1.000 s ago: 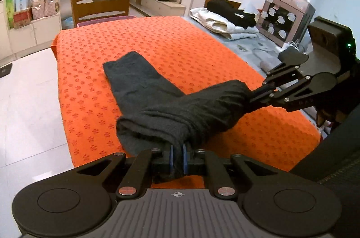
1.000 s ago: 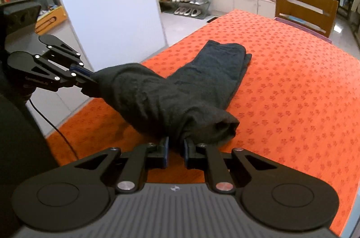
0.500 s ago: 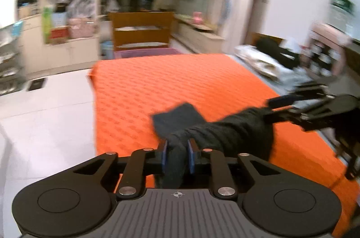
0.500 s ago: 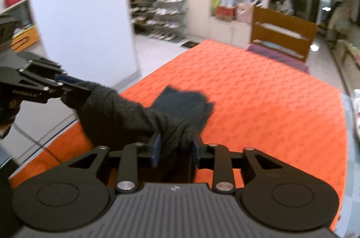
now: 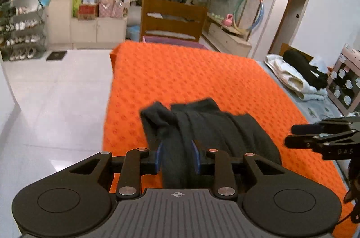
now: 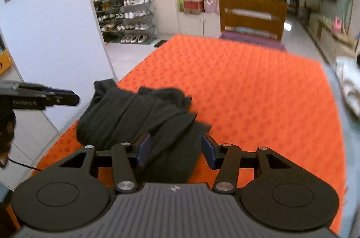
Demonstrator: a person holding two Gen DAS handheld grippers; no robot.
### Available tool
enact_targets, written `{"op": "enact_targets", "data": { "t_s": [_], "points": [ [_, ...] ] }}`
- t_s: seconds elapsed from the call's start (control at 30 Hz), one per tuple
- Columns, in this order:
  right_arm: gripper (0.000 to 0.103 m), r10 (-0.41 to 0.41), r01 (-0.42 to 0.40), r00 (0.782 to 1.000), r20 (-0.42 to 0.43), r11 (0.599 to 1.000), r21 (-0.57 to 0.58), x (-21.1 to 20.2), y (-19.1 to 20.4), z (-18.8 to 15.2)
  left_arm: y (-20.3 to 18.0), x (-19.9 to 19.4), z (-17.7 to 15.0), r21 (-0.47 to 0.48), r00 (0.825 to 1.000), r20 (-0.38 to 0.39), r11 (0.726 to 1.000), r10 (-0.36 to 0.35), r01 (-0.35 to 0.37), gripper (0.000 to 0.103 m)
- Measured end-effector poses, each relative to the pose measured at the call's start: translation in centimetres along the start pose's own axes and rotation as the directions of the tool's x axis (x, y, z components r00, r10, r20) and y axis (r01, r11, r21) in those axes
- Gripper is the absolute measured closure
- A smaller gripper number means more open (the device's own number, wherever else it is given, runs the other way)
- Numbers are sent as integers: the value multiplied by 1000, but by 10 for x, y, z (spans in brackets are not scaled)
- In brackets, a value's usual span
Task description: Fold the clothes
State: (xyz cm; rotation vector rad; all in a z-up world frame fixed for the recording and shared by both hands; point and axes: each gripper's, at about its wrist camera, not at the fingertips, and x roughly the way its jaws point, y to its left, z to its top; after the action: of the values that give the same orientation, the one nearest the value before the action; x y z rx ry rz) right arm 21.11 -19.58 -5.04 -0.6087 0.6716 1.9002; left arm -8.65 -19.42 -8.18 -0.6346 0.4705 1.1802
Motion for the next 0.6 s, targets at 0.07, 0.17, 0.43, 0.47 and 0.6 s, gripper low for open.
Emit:
{"op": "enact_targets", "data": {
  "t_s": [0.07,0.17,0.43,0.47,0.6],
  "points": [
    [54,19,-18,1000,-18,999,50,6,3,-7,-7,3,-4,22,1000,-13,1000,-14,15,73],
    [61,39,-34,998,-42,994,104,18,11,-14,-13,8,-12,27,999,-36,999,-19,20,73],
    [74,15,-5,995,-99,995,97,39,24,-32,-15,21,-29,10,997,-77,1000,9,-8,65],
    [74,12,-1,994,-105,995,100,42,24,-33,-16,23,-29,8,997,-82,1000,8,-7,63],
    [70,13,0,994,-108,993,114,50,24,-32,-22,29,-31,21,996,-85,1000,14,-12,58]
  ]
}}
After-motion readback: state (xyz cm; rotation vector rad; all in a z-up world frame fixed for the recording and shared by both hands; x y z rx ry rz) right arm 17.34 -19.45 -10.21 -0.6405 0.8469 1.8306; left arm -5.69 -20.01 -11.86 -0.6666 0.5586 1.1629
